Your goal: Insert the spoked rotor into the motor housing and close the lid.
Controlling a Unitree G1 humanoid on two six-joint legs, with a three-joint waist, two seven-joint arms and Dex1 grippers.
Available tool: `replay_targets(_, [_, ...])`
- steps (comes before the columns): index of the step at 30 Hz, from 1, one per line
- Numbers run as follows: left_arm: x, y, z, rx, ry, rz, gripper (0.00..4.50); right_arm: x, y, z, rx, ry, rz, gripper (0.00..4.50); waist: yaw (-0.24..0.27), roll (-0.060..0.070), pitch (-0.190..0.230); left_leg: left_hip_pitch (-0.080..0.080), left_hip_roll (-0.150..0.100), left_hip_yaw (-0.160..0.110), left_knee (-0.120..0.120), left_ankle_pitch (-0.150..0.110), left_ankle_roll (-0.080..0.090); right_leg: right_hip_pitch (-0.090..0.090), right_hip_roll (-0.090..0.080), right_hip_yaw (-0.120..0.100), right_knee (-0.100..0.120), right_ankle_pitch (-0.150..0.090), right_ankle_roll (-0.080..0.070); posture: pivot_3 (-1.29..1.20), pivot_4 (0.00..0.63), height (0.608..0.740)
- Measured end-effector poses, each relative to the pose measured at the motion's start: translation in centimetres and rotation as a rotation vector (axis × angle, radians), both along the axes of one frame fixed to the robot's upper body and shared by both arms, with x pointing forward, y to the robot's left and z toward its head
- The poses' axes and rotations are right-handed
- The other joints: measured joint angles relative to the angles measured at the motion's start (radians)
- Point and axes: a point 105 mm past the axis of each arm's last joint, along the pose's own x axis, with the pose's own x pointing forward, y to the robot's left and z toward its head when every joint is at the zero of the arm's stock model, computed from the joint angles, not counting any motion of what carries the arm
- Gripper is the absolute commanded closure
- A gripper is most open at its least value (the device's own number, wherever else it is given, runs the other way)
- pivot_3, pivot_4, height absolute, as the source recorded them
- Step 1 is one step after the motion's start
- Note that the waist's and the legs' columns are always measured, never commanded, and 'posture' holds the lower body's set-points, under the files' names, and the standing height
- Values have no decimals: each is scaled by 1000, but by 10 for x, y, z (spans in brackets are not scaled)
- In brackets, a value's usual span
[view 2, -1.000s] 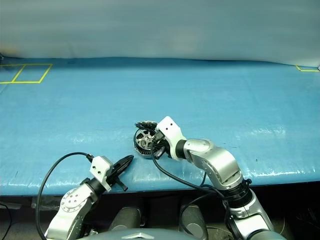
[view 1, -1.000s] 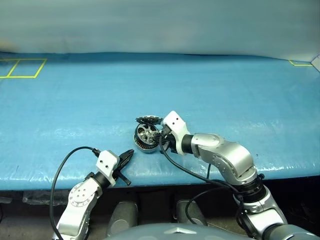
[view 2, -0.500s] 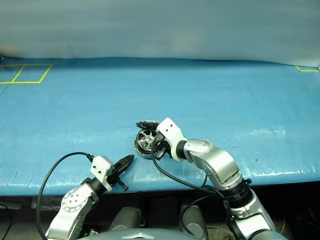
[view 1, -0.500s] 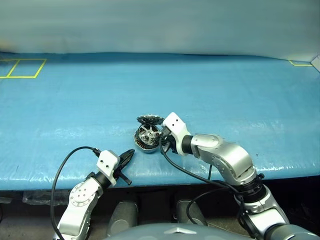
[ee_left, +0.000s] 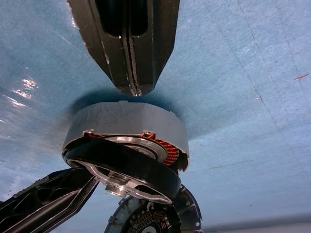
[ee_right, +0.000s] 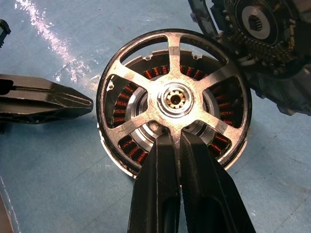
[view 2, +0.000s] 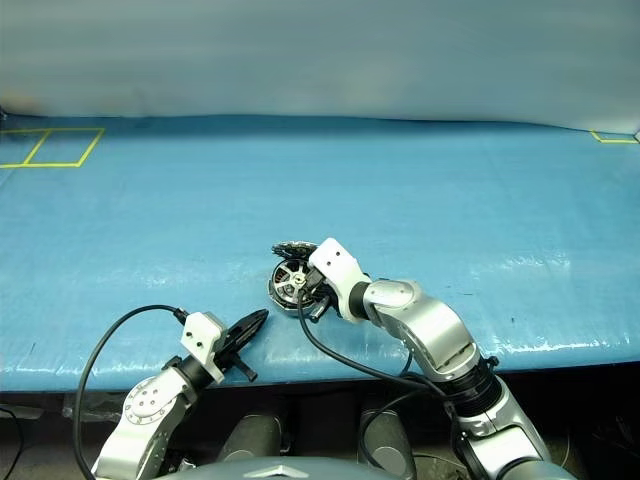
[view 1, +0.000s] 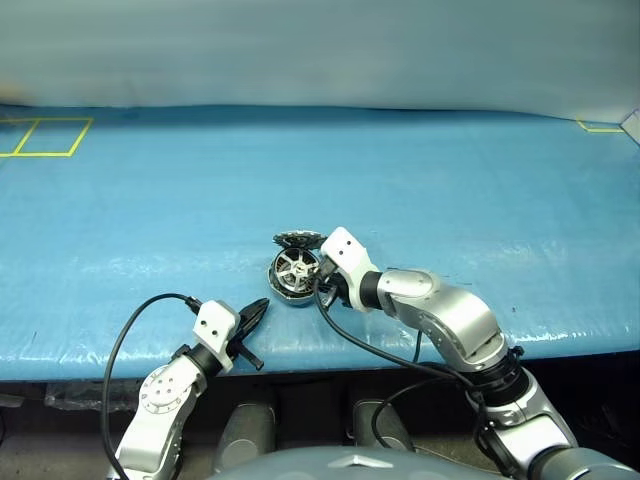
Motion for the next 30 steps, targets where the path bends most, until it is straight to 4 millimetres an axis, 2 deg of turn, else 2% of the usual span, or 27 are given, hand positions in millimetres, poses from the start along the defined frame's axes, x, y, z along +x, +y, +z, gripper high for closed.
replay_targets(3, [0,0,0,0,0,0,4500,0,0,0,-1,5,3,3680,0,0,0,0,0,0,0,0,0,0,0,0,0,0,0,0,150,740])
replay_targets(7, [0,0,0,-1,2,-1,4500,0,-1,-3,-9,15,-6,2371,0,0,0,0,0,0,-1,0,0,-1,0,0,0,0,0,0,150,740])
replay_targets(13, [0,-1,-1,0,3,-3,4500,1,-2,0,1,21,-16,2371,0,0,0,0,0,0,-1,0,0,-1,0,0,0,0,0,0,150,740])
replay_targets(18, [0,-1,0,2,2,-10,4500,-3,-6,26,80,-20,-20,2371,1,0,0,-1,0,0,-1,0,0,-1,0,0,0,0,0,0,150,740])
replay_targets(19, [1,-1,1,4,-1,-12,4500,-6,-10,30,92,-25,-19,2783,3,0,0,-1,0,-1,-1,0,0,-1,0,0,0,0,0,0,150,740])
replay_targets(22, [2,3,1,20,-2,-11,4500,-11,-28,33,59,-36,-25,3651,6,0,0,-1,-1,-1,-1,0,0,-1,-1,0,-1,0,0,0,150,740])
replay_targets(25, [4,7,4,36,-13,-12,4500,-8,-67,28,-93,-59,-91,4485,10,0,0,-2,-1,0,0,0,0,-1,-2,-1,-1,0,0,0,150,740])
replay_targets(28, [7,5,8,32,-30,-22,4500,2,-90,35,-159,-105,-166,4485,6,0,0,-1,0,1,-1,0,0,-1,0,-1,-1,0,0,0,150,740])
replay_targets(30, [8,0,15,13,-54,-35,4500,8,-97,38,-173,-121,-199,4485,5,0,0,-1,0,2,-1,0,0,-1,0,-1,-1,0,0,0,150,740])
